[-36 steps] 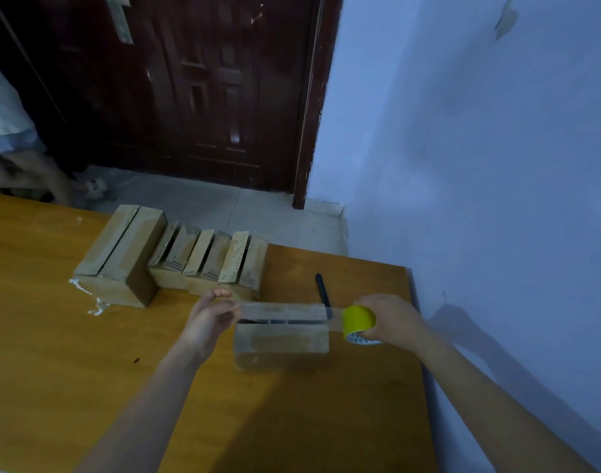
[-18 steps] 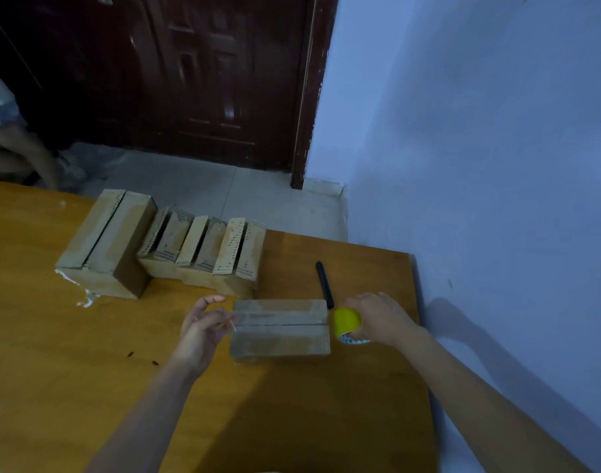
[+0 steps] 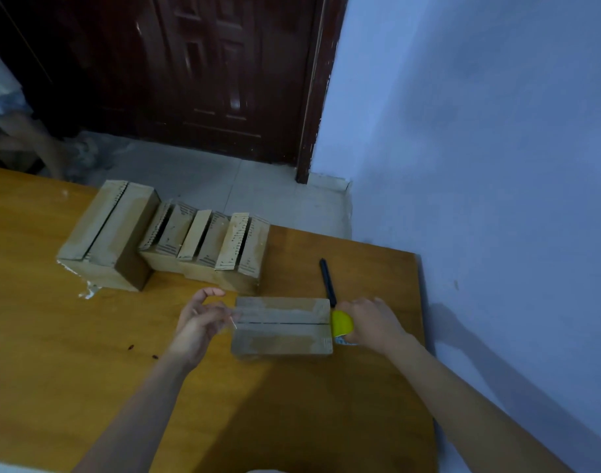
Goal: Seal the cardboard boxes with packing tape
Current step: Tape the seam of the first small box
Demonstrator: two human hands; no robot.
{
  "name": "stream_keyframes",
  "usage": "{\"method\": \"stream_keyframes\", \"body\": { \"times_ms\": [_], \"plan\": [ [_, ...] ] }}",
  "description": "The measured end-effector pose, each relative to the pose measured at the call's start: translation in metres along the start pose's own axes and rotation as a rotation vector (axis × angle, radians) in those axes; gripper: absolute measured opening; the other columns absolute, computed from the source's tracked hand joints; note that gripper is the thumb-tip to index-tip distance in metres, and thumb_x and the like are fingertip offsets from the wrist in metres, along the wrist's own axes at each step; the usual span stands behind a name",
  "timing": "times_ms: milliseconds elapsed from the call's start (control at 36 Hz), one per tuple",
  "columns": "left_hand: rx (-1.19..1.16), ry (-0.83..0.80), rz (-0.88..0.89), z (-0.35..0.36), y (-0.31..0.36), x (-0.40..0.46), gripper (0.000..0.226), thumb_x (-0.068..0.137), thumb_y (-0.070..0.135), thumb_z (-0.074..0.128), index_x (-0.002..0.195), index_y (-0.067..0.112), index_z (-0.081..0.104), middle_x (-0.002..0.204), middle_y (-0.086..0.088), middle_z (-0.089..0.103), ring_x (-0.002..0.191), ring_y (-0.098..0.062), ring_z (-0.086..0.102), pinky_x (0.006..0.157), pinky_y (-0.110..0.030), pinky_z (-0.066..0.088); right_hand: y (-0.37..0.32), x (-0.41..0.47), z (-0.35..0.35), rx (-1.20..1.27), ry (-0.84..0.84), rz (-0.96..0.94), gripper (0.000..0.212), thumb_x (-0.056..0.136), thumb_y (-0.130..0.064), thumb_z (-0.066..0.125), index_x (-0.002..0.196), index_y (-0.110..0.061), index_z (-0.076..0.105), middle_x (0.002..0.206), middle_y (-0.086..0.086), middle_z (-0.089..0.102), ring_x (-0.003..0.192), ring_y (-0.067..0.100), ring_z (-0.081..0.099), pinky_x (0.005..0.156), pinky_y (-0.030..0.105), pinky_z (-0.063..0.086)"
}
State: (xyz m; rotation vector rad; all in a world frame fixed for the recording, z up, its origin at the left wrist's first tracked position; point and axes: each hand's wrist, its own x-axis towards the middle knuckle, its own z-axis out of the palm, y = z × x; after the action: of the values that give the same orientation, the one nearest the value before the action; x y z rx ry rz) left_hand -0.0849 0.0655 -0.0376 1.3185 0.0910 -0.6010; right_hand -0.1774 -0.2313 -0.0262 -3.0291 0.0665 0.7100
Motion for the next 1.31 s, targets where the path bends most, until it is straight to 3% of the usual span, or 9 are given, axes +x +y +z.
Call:
{"method": "stream_keyframes", "body": {
  "times_ms": [56, 167, 278, 611, 861, 972, 1139, 1222, 1306],
  "plan": [
    [0.155, -0.009, -0.002, -0.004, 0.007, 0.000, 0.036, 0.071, -0.001, 0.072, 0.097, 0.011, 0.050, 0.065, -0.015, 0.066, 0.069, -0.025, 0.066, 0.076, -0.037, 0.049, 0.000, 0.000, 0.003, 0.004, 0.005, 0.007, 0.050, 0.082, -0.032, 0.065, 0.129, -0.028, 0.046, 0.119, -0.001, 0.058, 0.112, 0.020, 0.052, 0.097, 0.037, 0.037],
    [0.389, -0.015, -0.018, -0.014, 0.010, 0.004, 0.024, 0.087, -0.002, 0.062, 0.101, 0.013, 0.050, 0.079, -0.023, 0.068, 0.078, -0.028, 0.065, 0.084, -0.045, 0.049, 0.000, 0.001, 0.006, 0.033, -0.003, 0.019, 0.049, 0.082, -0.034, 0.064, 0.128, -0.028, 0.047, 0.117, -0.001, 0.059, 0.111, 0.020, 0.053, 0.096, 0.037, 0.037],
    [0.503, -0.026, -0.046, -0.024, 0.005, 0.008, 0.025, 0.088, 0.005, 0.065, 0.106, 0.011, 0.050, 0.082, -0.024, 0.069, 0.083, -0.030, 0.066, 0.082, -0.044, 0.051, -0.002, 0.001, 0.007, 0.039, -0.004, 0.010, 0.045, 0.082, -0.034, 0.063, 0.124, -0.027, 0.048, 0.115, -0.001, 0.060, 0.108, 0.020, 0.054, 0.093, 0.036, 0.040],
    [0.609, -0.031, 0.025, -0.024, -0.005, 0.022, 0.015, 0.093, 0.005, 0.058, 0.104, 0.013, 0.052, 0.065, -0.009, 0.066, 0.060, -0.022, 0.058, 0.069, -0.038, 0.048, -0.001, 0.001, 0.008, 0.076, 0.004, -0.002, 0.046, 0.082, -0.037, 0.065, 0.124, -0.029, 0.048, 0.116, -0.002, 0.060, 0.109, 0.019, 0.054, 0.089, 0.035, 0.040],
    [0.573, -0.005, -0.054, -0.022, -0.017, 0.026, 0.025, 0.093, 0.004, 0.058, 0.116, 0.005, 0.049, 0.066, -0.009, 0.063, 0.061, -0.016, 0.056, 0.060, -0.027, 0.045, -0.002, 0.000, 0.009, 0.108, -0.003, -0.006, 0.047, 0.080, -0.035, 0.067, 0.123, -0.029, 0.049, 0.117, -0.002, 0.060, 0.109, 0.019, 0.054, 0.092, 0.036, 0.041],
    [0.568, 0.012, -0.100, -0.018, -0.023, 0.032, 0.031, 0.092, 0.006, 0.059, 0.122, 0.003, 0.049, 0.069, -0.009, 0.063, 0.066, -0.019, 0.055, 0.061, -0.029, 0.044, -0.002, 0.000, 0.009, 0.122, 0.001, -0.010, 0.046, 0.080, -0.035, 0.067, 0.122, -0.029, 0.049, 0.116, -0.003, 0.060, 0.108, 0.018, 0.054, 0.091, 0.036, 0.042],
    [0.524, -0.037, -0.154, -0.019, -0.025, 0.032, 0.043, 0.095, 0.010, 0.054, 0.137, 0.013, 0.042, 0.061, 0.003, 0.058, 0.061, -0.014, 0.048, 0.055, -0.021, 0.039, -0.006, -0.008, 0.012, 0.177, 0.013, 0.002, 0.048, 0.081, -0.033, 0.066, 0.125, -0.028, 0.049, 0.116, -0.002, 0.060, 0.109, 0.019, 0.054, 0.088, 0.034, 0.041],
    [0.535, -0.083, -0.228, -0.020, -0.029, 0.029, 0.044, 0.098, 0.023, 0.050, 0.140, 0.025, 0.038, 0.074, -0.004, 0.055, 0.064, -0.016, 0.046, 0.056, -0.022, 0.037, -0.012, -0.017, 0.016, 0.254, 0.043, 0.029, 0.046, 0.080, -0.031, 0.067, 0.123, -0.028, 0.051, 0.112, -0.003, 0.060, 0.103, 0.017, 0.055, 0.078, 0.029, 0.041],
    [0.470, -0.047, -0.315, -0.016, -0.036, 0.027, 0.034, 0.099, 0.031, 0.048, 0.133, 0.029, 0.045, 0.094, -0.009, 0.059, 0.080, -0.023, 0.053, 0.066, -0.032, 0.040, -0.022, -0.029, 0.023, 0.322, 0.050, 0.060, 0.046, 0.079, -0.031, 0.068, 0.121, -0.029, 0.051, 0.110, -0.004, 0.058, 0.102, 0.016, 0.054, 0.075, 0.027, 0.039]
  ]
}}
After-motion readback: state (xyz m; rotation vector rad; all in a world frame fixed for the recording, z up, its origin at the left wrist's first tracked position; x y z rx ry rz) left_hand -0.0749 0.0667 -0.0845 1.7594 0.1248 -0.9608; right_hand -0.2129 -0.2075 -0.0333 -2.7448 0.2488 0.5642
